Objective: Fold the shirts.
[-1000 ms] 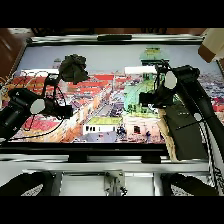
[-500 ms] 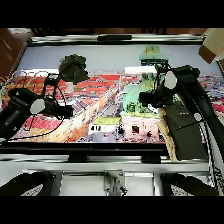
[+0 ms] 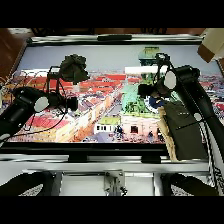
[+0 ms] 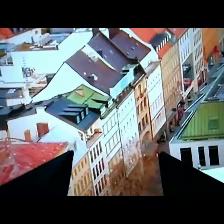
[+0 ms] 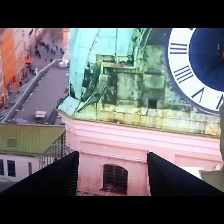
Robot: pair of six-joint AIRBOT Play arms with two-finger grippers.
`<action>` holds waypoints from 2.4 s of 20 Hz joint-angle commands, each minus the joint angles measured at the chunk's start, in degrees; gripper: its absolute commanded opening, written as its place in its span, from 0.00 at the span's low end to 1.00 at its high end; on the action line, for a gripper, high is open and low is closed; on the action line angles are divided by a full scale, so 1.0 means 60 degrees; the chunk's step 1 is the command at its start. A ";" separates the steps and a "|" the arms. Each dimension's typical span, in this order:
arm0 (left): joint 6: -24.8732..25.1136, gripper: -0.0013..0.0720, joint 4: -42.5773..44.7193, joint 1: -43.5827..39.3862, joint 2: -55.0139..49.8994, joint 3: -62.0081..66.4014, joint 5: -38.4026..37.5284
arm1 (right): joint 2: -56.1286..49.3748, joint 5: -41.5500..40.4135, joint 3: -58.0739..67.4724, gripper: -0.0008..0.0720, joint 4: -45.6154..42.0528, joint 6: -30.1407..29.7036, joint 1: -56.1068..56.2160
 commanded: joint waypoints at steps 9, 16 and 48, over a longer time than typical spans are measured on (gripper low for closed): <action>0.0699 0.94 -0.1177 0.3187 -0.7453 0.7457 0.0943 | -0.0007 -0.0011 -0.0004 0.75 0.0259 -0.0448 0.0007; 0.1169 0.94 -0.2801 0.3031 -0.9337 0.8495 0.1271 | -0.0007 -0.0011 -0.0004 0.75 0.0313 -0.0448 0.0007; 0.1271 0.06 -0.2863 -0.4470 -0.0066 0.4524 -0.0313 | 0.6022 0.3603 0.1472 0.75 -0.1049 -0.1115 0.0007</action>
